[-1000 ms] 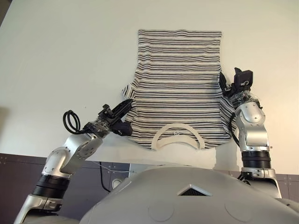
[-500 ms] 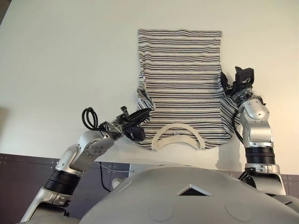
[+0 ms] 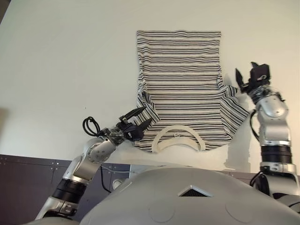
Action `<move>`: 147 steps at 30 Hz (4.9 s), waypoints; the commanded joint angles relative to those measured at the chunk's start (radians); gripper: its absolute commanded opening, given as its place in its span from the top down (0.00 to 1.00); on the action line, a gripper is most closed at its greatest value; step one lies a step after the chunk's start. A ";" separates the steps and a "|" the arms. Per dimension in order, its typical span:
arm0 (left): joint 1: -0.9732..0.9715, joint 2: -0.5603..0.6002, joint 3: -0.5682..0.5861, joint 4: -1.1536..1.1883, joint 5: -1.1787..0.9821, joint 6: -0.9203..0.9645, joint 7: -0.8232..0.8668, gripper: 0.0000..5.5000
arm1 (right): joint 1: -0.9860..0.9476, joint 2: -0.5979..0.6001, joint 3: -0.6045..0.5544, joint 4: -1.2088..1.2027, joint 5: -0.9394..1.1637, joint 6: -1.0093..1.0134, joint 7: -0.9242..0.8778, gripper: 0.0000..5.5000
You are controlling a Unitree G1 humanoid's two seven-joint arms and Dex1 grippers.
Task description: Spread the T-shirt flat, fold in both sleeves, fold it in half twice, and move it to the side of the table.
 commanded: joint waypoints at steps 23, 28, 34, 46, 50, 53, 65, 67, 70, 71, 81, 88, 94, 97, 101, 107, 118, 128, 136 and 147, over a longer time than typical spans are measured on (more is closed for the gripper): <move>0.318 -0.216 0.247 -0.412 0.184 0.249 0.240 0.14 | 0.632 -0.340 -0.153 0.022 -0.639 -1.056 -0.340 0.51; 0.259 -0.390 0.250 -0.463 0.183 0.309 0.361 0.11 | 0.507 -0.400 -0.059 0.006 -0.627 -0.950 -0.210 0.51; 0.172 -0.505 0.179 -0.421 0.228 0.379 0.423 0.11 | 0.352 -0.477 0.068 0.000 -0.558 -0.833 0.010 0.51; 0.104 -0.548 0.163 -0.358 0.255 0.397 0.487 0.10 | 0.321 -0.484 0.150 0.033 -0.576 -0.814 -0.019 0.55; 0.094 -0.541 0.170 -0.341 0.248 0.393 0.483 0.10 | 0.330 -0.478 0.168 0.047 -0.604 -0.821 -0.061 0.69; 0.091 -0.537 0.174 -0.334 0.244 0.394 0.478 0.10 | 0.338 -0.470 0.178 0.051 -0.632 -0.814 -0.096 0.80; 0.108 -0.520 0.184 -0.327 0.239 0.388 0.471 0.10 | 0.394 -0.412 0.093 -0.031 -0.624 -0.809 -0.322 0.98; 0.110 -0.516 0.184 -0.323 0.238 0.386 0.471 0.10 | 0.406 -0.404 0.069 -0.058 -0.624 -0.826 -0.357 0.98; 0.113 -0.510 0.183 -0.318 0.236 0.385 0.467 0.10 | 0.400 -0.384 0.063 -0.095 -0.623 -0.856 -0.384 0.98; 0.110 -0.506 0.182 -0.315 0.234 0.384 0.462 0.10 | 0.393 -0.375 0.082 -0.106 -0.617 -0.870 -0.377 0.98; 0.058 -0.436 0.187 -0.277 0.197 0.387 0.389 0.10 | 0.246 -0.201 0.271 -0.210 -0.565 -0.785 -0.231 0.98; 0.040 -0.353 0.223 -0.257 0.144 0.368 0.310 0.10 | 0.286 -0.184 0.282 -0.168 -0.631 -0.751 -0.253 0.83; 0.118 -0.035 0.326 -0.160 0.080 0.128 0.120 0.05 | 0.400 -0.332 0.168 -0.073 -0.587 -0.921 -0.324 0.66; 0.163 0.188 0.357 -0.023 0.038 -0.081 -0.011 0.00 | 0.477 -0.437 0.142 0.005 -0.576 -1.012 -0.306 0.56; 0.088 0.361 0.275 0.111 0.016 -0.266 -0.166 0.00 | 0.499 -0.487 0.228 -0.035 -0.516 -1.005 -0.170 0.45; 0.011 0.404 0.120 0.169 0.045 -0.329 -0.291 0.00 | 0.418 -0.460 0.317 -0.151 -0.419 -0.877 0.000 0.45; -0.005 0.449 -0.003 0.169 0.092 -0.396 -0.329 0.07 | 0.301 -0.456 0.402 -0.134 -0.378 -0.888 0.118 0.44; -0.076 0.464 -0.043 0.261 0.111 -0.405 -0.309 0.42 | 0.254 -0.439 0.448 -0.080 -0.397 -0.922 0.137 0.64; -0.091 0.454 -0.083 0.279 0.092 -0.399 -0.321 0.71 | 0.253 -0.436 0.458 -0.107 -0.388 -0.911 0.156 0.93; 0.018 0.510 -0.079 0.050 -0.331 -0.129 -0.439 0.98 | 0.356 -0.522 0.482 -0.272 -0.059 -0.644 0.346 0.98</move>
